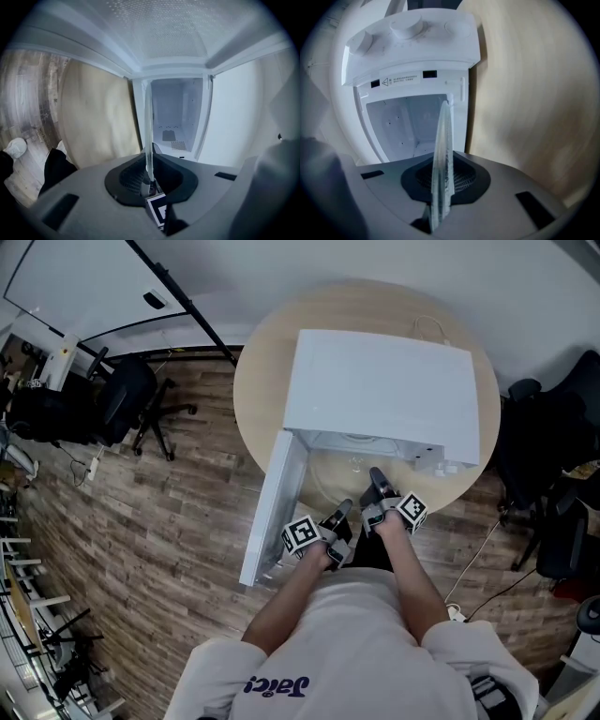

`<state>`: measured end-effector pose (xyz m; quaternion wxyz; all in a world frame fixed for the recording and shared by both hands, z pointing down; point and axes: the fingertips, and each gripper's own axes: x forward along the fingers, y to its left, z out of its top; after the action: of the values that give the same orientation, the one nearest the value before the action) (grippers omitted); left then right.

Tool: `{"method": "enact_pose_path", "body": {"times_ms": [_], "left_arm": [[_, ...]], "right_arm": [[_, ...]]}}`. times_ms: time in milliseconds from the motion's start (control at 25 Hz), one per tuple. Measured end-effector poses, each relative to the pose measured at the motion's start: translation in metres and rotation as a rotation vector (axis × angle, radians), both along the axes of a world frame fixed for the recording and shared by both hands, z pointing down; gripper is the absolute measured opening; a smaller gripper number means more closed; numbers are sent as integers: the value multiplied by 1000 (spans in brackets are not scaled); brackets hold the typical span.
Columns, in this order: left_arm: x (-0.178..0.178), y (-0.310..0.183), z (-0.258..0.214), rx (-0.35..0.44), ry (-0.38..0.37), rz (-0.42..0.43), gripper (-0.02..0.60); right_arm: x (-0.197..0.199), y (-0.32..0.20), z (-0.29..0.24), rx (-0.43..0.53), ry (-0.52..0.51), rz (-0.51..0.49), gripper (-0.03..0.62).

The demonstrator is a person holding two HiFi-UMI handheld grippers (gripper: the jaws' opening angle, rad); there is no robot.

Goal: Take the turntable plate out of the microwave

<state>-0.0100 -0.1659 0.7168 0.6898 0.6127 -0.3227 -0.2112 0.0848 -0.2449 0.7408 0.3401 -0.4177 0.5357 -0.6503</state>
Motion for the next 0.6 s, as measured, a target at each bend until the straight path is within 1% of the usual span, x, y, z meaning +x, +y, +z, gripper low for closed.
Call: {"method": "enact_pose_path", "body": {"times_ms": [80,120,160,200,240,360,480,600], "left_arm": [[4,2,-6,56,-30,50,42],[6,3,-9,79,-36,72,56],[8,3,-11,96,-31,84,117],[10,2,-13,105,-18,89,199],[11,2,-15,108,-3,86,227],[10,1,-18,107,10,68,233],[6,2,-20,105,15,52,233],[2,3,-26,108,39,21,233]], "right_arm": [[3,6,-5,9,-1,9,32],[5,9,-8,17,8,5,32],[7,13,-10,26,22,-3,32],[7,17,-13,34,36,-15,32],[7,22,-16,44,47,-27,32],[4,38,-26,60,65,-49,32],[-1,54,-37,72,53,-54,32],[-5,67,-51,84,54,-53,32]]}}
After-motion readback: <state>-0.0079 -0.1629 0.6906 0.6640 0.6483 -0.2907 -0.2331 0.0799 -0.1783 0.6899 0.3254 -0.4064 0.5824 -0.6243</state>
